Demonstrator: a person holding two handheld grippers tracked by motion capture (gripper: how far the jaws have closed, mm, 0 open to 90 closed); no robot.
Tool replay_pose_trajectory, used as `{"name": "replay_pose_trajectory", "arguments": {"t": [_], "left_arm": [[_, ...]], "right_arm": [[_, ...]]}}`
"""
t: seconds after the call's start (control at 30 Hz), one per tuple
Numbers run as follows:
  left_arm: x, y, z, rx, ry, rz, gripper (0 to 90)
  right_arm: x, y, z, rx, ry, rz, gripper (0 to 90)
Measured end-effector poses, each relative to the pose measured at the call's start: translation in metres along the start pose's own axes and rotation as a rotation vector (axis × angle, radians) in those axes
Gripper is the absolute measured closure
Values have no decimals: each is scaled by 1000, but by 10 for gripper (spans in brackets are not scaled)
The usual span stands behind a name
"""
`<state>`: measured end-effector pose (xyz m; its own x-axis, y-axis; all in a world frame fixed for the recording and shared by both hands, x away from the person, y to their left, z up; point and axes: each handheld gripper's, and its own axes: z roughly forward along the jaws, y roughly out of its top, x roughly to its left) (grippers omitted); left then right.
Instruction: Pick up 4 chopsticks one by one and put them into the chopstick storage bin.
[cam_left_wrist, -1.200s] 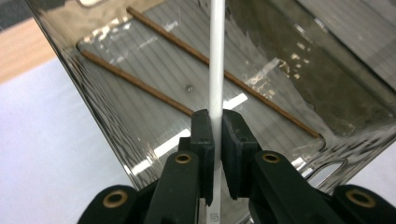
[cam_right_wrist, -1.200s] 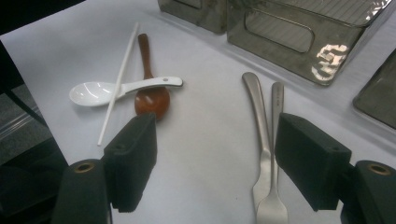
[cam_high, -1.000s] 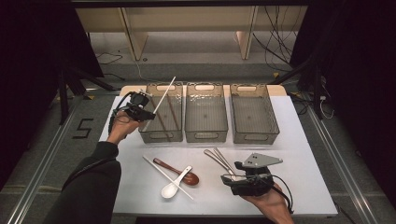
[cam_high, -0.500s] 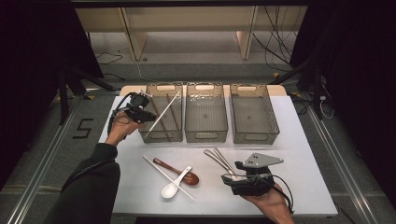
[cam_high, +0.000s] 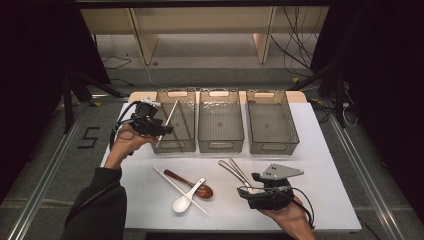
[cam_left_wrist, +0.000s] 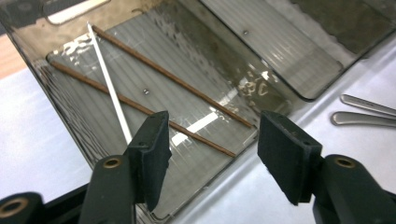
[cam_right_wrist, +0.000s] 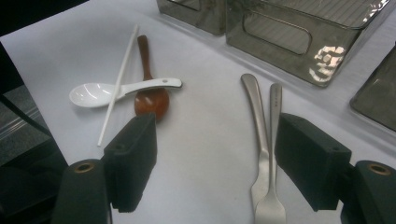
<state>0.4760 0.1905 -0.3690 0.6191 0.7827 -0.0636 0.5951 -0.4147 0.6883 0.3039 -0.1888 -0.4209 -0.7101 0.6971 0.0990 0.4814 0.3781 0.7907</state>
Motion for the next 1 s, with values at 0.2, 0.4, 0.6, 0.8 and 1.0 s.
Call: {"name": "replay_pose_trajectory", "arguments": {"t": [0.2, 0.4, 0.6, 0.8, 1.0], "left_arm": [[-14, -12, -10, -34, -33, 46, 373], [-27, -31, -14, -31, -61, 119, 342], [-40, -41, -19, -9, -75, 221, 307], [-46, -62, -13, 64, -75, 284, 285], [-51, -74, -5, 123, -92, 344, 281]], "right_arm": [[0, 0, -1, -4, 0, 2, 306], [0, 0, 0, -6, 1, 3, 306], [1, -1, -1, -23, 0, 0, 305], [0, -2, -4, -46, -6, 2, 305], [-1, -3, -7, -66, -11, 9, 304]]}}
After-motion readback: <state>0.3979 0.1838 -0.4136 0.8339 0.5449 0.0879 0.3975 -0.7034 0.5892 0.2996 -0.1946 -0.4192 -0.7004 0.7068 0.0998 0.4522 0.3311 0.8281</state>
